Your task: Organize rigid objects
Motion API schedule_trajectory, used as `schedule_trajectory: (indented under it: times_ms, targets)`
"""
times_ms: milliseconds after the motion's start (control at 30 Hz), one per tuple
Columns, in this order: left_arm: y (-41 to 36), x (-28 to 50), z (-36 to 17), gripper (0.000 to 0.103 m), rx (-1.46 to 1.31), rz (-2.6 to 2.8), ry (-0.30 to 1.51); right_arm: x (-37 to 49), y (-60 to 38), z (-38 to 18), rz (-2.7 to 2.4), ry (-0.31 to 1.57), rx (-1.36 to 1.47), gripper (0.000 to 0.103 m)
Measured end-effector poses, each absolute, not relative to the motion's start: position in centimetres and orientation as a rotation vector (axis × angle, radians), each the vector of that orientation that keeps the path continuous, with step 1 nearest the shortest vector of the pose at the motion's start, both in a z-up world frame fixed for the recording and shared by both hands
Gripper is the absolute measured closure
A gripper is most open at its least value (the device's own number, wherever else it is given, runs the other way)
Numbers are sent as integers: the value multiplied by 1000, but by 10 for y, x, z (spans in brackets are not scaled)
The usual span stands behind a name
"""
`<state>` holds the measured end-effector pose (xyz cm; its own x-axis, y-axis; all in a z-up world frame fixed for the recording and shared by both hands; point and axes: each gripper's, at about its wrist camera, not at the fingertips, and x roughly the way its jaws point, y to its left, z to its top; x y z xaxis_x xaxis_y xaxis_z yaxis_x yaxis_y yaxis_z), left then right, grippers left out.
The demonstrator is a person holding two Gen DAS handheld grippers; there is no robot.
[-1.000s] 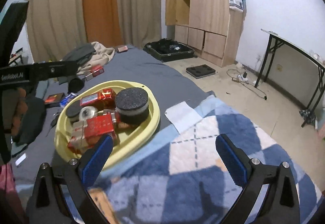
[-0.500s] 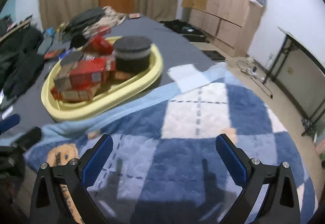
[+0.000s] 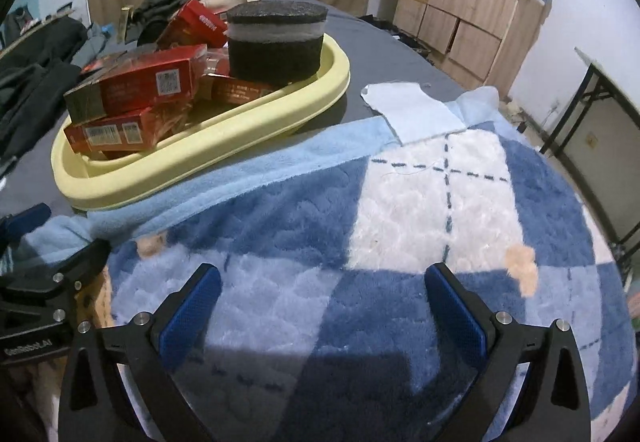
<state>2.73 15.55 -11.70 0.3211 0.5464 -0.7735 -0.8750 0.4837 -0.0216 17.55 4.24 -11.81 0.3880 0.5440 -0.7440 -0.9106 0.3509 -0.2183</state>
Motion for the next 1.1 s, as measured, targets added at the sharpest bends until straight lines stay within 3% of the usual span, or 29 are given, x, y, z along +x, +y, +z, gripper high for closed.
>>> schedule_trajectory:
  times_ms: [1100]
  targets:
    - [155,25,-118,0,-495,977,782,168,38,-117,1034,644,-676,0]
